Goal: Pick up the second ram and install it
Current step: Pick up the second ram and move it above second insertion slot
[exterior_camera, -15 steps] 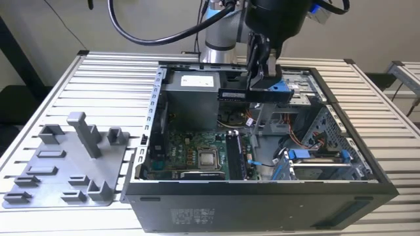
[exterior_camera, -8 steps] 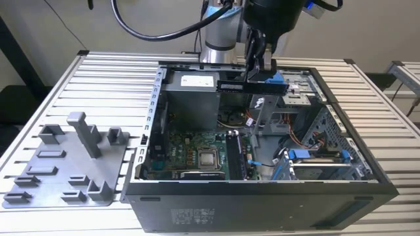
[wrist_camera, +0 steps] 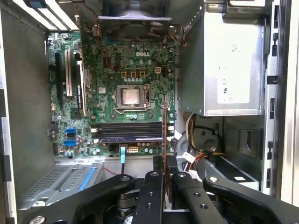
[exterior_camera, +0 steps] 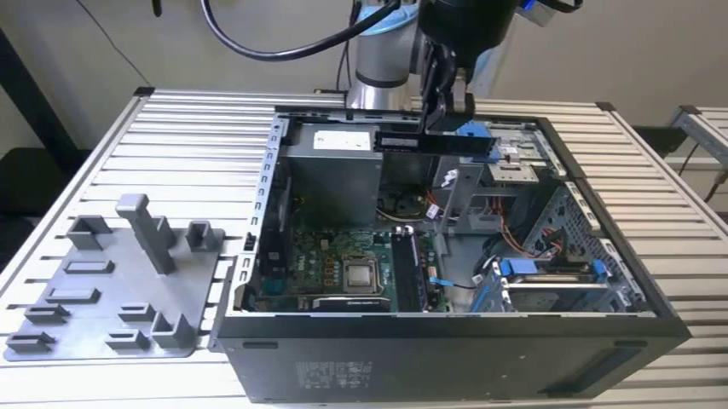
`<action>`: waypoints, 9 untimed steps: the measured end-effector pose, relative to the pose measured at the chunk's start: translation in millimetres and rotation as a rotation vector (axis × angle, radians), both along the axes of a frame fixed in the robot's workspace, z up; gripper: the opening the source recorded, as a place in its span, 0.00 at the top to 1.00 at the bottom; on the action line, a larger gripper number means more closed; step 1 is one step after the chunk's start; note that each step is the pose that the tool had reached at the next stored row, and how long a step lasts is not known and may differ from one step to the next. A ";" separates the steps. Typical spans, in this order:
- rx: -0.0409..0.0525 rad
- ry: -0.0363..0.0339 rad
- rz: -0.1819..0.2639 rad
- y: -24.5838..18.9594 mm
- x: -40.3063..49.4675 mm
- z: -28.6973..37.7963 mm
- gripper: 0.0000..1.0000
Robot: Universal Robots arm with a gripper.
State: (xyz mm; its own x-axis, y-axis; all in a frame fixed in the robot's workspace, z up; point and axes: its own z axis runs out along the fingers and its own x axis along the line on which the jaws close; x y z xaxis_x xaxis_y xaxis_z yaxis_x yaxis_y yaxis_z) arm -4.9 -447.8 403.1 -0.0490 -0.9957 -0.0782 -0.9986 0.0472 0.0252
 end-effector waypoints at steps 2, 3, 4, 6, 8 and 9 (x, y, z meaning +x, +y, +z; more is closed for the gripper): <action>-0.0001 0.0000 0.000 3.0 0.0 -0.1 0.86; -0.0001 -0.0001 0.000 5.0 0.0 -0.2 0.86; -0.0002 -0.0004 0.000 7.6 0.0 -0.4 0.86; -0.0017 -0.0007 0.000 12.7 0.1 -0.6 0.86; -0.0055 -0.0008 0.000 16.9 0.4 -0.8 0.86; -0.0115 -0.0008 0.000 19.1 0.6 -1.0 0.86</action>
